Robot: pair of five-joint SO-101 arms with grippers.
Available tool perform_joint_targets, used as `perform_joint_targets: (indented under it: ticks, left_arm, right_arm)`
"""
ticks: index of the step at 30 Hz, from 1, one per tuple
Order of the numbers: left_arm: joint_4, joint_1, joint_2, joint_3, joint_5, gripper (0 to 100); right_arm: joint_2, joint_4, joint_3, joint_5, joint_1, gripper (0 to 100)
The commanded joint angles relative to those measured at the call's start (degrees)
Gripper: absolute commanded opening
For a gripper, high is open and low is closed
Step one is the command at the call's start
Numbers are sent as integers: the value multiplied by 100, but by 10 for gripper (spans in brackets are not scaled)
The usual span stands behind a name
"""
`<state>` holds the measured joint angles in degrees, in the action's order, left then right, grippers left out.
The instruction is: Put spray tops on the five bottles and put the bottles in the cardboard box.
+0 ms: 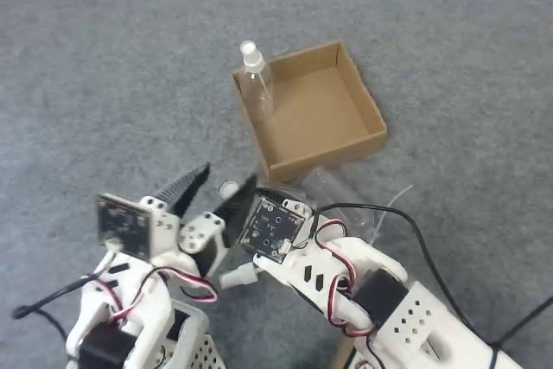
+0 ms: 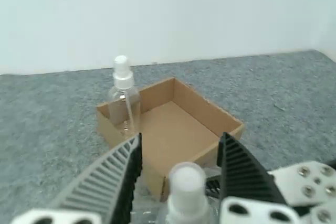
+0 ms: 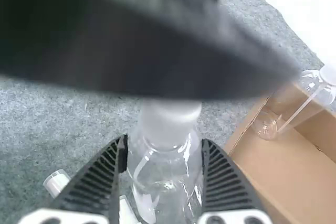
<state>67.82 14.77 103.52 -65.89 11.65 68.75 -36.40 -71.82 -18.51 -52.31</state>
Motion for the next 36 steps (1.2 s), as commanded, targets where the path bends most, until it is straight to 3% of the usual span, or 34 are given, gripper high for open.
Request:
perform_joint_targets:
  ticks: [1, 19, 36]
  left_arm:
    - [-246, -589, 97, 303, 316, 217]
    - [-70, -651, 97, -207, -62, 215]
    - [-35, -695, 97, 57, -44, 217]
  right_arm:
    - [92, 127, 62, -53, 110, 17]
    - [127, 127, 105, -44, 426, 17]
    - [127, 215, 97, 237, 453, 17]
